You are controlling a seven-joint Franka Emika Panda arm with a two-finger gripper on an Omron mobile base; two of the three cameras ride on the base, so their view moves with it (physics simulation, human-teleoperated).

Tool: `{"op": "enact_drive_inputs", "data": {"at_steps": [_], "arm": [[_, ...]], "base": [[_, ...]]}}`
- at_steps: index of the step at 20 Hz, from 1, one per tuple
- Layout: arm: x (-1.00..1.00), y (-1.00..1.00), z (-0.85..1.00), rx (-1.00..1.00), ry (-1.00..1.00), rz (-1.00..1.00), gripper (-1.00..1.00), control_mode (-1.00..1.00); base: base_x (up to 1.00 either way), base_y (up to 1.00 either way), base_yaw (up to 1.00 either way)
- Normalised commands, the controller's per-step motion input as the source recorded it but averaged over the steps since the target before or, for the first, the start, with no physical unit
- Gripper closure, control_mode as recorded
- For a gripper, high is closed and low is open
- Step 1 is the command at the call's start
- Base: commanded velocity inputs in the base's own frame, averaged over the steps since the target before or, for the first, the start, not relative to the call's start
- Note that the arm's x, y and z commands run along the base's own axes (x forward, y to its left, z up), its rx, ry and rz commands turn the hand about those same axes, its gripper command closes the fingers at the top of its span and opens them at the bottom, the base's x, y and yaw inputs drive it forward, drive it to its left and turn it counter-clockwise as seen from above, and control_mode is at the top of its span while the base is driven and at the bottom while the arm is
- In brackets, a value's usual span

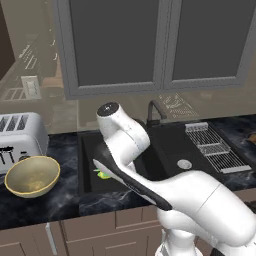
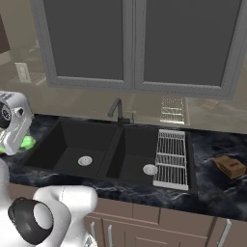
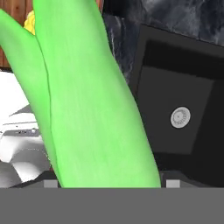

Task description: Pick the corn from the sink and place it in the bowl. Then pick the bowl and place it in the microwave. Then close the microwave door and press the start button.

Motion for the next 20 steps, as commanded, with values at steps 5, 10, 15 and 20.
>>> {"op": "enact_drive_inputs", "data": {"at_steps": [5,10,15,20], "arm": [[0.69,0.16,0.16,0.25,0.14,0.66,1.00,-1.00],[0.75,0.91,0.00,0.04,0.01,0.41,1.00,-1.00],[0.48,1.00,0.00,0.00,0.00,0.15,1.00,-1.00],[0.00,0.98,0.04,-0.03,0.04,0.00,1.00,-1.00]], "base": [[0.00,0.00,0.00],[0.00,0.00,0.00],[0.00,0.00,0.00],[0.00,0.00,0.00]]}}
